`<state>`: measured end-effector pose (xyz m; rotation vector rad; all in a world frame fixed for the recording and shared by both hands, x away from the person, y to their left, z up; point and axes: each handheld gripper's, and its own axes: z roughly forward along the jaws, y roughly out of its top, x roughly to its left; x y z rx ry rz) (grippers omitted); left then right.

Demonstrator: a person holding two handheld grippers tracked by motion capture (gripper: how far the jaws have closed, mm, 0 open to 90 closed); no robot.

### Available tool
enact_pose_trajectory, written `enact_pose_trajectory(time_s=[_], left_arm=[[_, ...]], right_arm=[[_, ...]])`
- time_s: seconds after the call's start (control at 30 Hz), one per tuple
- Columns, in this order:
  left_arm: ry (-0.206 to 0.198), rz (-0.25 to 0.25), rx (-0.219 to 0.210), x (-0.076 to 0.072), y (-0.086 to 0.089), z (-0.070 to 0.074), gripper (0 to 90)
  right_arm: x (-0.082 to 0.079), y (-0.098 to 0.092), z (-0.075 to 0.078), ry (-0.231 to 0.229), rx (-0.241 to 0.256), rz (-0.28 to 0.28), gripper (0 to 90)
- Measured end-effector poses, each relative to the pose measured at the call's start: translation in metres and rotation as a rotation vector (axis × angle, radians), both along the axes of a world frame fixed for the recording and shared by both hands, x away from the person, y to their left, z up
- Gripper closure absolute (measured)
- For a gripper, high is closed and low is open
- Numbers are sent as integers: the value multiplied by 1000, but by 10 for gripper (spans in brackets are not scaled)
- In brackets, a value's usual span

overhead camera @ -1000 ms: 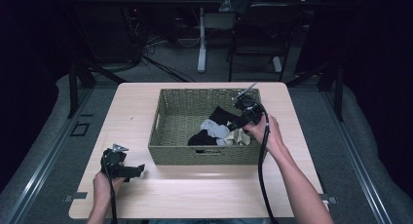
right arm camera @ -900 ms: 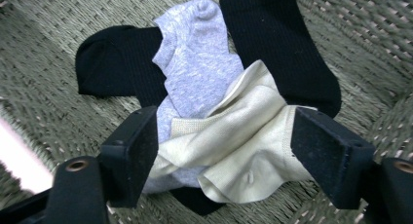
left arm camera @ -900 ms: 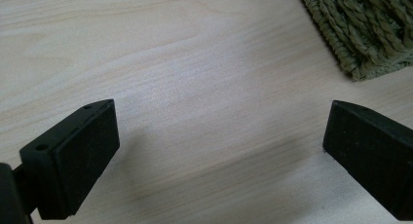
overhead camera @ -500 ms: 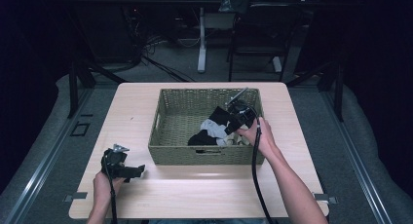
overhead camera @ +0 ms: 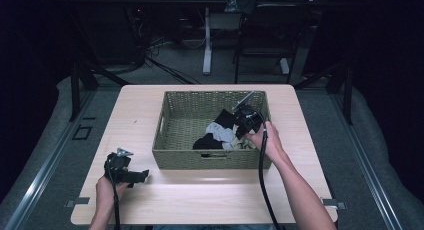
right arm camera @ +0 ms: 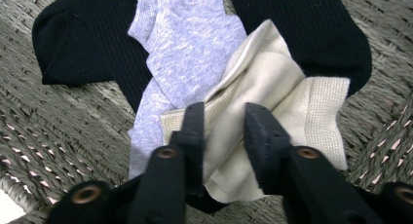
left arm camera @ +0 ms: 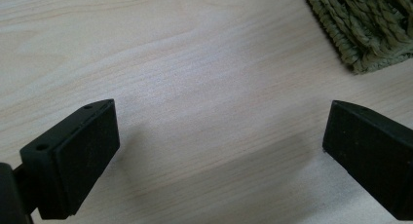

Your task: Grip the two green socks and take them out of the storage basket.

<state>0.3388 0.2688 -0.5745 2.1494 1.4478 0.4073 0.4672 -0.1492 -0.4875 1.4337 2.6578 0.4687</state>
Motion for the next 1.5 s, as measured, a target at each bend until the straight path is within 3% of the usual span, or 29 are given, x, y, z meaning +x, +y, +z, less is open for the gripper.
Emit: enact_pose_trajectory(time_s=[0.1,0.17,0.33,0.57,0.9,1.5], left_arm=[[1,-4,3,0,-1,-1,2],[4,-5,6,0,-1,-1,2],[4,-7,5,0,-1,-1,2],[5,-8,3,0,-1,0,2],[5,-9,2,0,-1,-1,2],[6,-11,1,1,-1,-1,2]], right_arm=[[0,0,0,11,6,-5,843],[1,-2,2,17,-7,3,864],[1,-3,7,0,19,-14,871],[1,-4,32,-24,34,4,874],[3,-4,62,-45,20,22,877],[8,-5,95,-55,15,36,882]])
